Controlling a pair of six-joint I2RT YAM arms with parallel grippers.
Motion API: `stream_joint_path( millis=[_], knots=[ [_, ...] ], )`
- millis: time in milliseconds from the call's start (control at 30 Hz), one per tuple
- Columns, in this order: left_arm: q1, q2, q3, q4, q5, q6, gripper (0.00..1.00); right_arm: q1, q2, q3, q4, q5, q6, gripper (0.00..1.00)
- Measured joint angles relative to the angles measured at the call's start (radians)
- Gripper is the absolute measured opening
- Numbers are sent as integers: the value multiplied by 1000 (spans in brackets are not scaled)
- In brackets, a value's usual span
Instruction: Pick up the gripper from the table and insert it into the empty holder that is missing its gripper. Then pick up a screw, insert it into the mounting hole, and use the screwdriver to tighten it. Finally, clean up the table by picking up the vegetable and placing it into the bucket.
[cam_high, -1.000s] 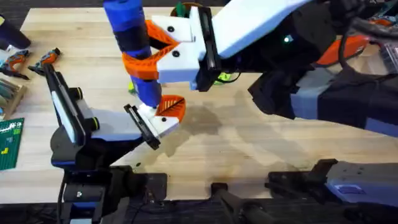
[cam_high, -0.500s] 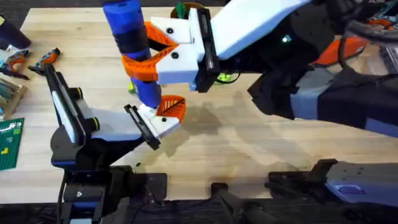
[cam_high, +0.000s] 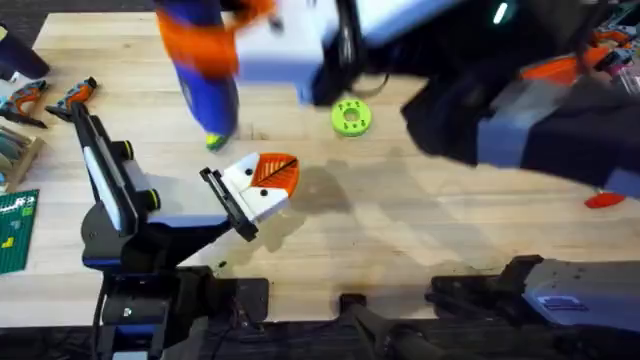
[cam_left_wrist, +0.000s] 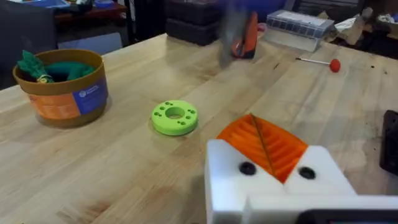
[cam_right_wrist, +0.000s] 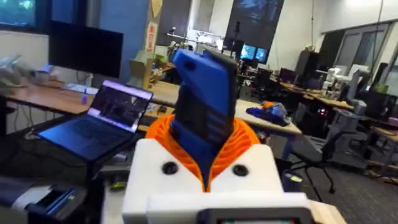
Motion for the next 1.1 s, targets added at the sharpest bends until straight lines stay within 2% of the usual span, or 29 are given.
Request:
stream_joint_path(
  millis=[67, 233, 300, 400, 533, 600, 700, 933, 1033, 1100],
  knots=[
    [0, 0, 0, 0, 0, 0, 5, -11, -2, 65, -83, -12, -1, 26],
    [0, 0, 0, 0, 0, 0, 5, -29, -7, 170, -424, -36, -60, 26],
    [0, 0, 0, 0, -1, 0, 5, -42, -7, 220, -646, -40, -113, 26],
    [0, 0, 0, 0, -3, 0, 5, -84, -6, 336, -1074, -16, -236, 26],
    [0, 0, 0, 0, -3, 0, 5, -167, -6, 514, -1556, 96, -439, 26],
    [0, 0, 0, 0, -3, 0, 5, -207, -6, 587, -1715, 169, -522, 26],
    [0, 0, 0, 0, -4, 0, 5, -266, -8, 649, -1881, 291, -637, 26],
    [0, 0, 0, 1, -7, 5, 5, -391, 4, 659, -2211, 619, -959, 26],
    [0, 0, 0, 1, -7, 22, 5, -440, 52, 659, -2320, 729, -1095, 26],
    [0, 0, 0, 0, -8, 31, 5, -472, 104, 658, -2338, 780, -1157, 26]
  ],
)
